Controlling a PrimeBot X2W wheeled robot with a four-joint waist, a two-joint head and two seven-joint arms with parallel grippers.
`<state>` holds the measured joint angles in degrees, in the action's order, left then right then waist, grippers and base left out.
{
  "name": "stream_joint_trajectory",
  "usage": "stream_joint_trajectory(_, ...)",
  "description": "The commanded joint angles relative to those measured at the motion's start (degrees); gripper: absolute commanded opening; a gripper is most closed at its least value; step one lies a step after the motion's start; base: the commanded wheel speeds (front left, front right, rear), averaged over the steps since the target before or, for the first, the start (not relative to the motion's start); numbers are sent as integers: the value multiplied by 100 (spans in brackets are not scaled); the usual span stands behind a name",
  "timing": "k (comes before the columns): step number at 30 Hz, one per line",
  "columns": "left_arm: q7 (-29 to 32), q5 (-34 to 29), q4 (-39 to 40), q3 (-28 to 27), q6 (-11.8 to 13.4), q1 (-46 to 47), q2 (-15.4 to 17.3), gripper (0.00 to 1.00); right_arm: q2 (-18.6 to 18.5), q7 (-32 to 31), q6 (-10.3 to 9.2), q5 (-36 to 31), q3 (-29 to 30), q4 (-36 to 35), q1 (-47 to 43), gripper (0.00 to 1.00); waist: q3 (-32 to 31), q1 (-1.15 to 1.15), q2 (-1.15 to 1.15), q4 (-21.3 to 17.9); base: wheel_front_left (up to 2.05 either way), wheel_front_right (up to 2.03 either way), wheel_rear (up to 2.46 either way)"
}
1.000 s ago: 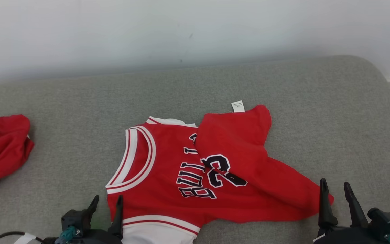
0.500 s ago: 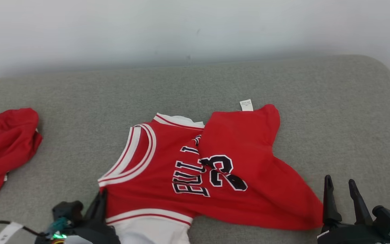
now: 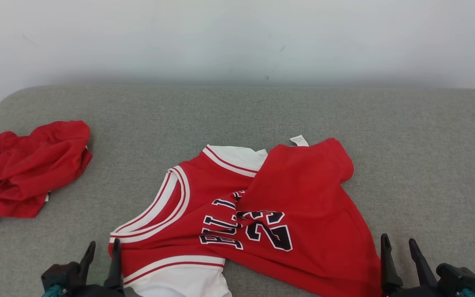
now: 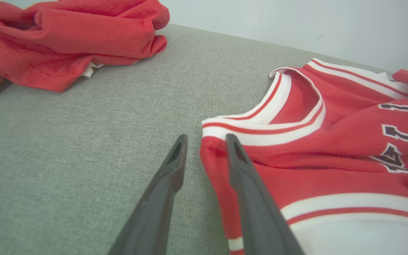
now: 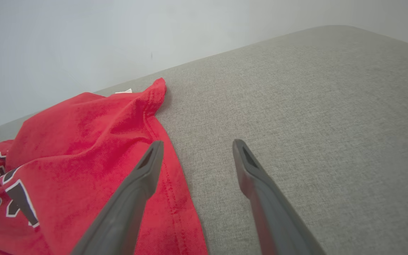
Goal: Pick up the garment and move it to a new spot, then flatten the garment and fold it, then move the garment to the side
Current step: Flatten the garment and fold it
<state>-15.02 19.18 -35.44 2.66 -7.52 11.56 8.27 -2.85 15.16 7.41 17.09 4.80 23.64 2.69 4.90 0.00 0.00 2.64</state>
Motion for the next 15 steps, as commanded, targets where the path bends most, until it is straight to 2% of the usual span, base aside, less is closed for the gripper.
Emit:
stream_joint_trajectory(1,-8,-108,144,-34,13,-120,-72,100,-10,14,14,-6,-8,57,84,100,-55,0,0,68,0,0,0)
stream_joint_trajectory(8,-8,-298,1222,-278,13,-549,-321,100,-7,-23,14,-137,-158,566,132,100,-176,0,0,198,0,0,0)
stream_joint_trajectory(15,-7,-521,2031,-692,23,-1094,-497,100,-140,-204,14,-549,-219,1037,279,100,-303,0,0,315,0,0,0)
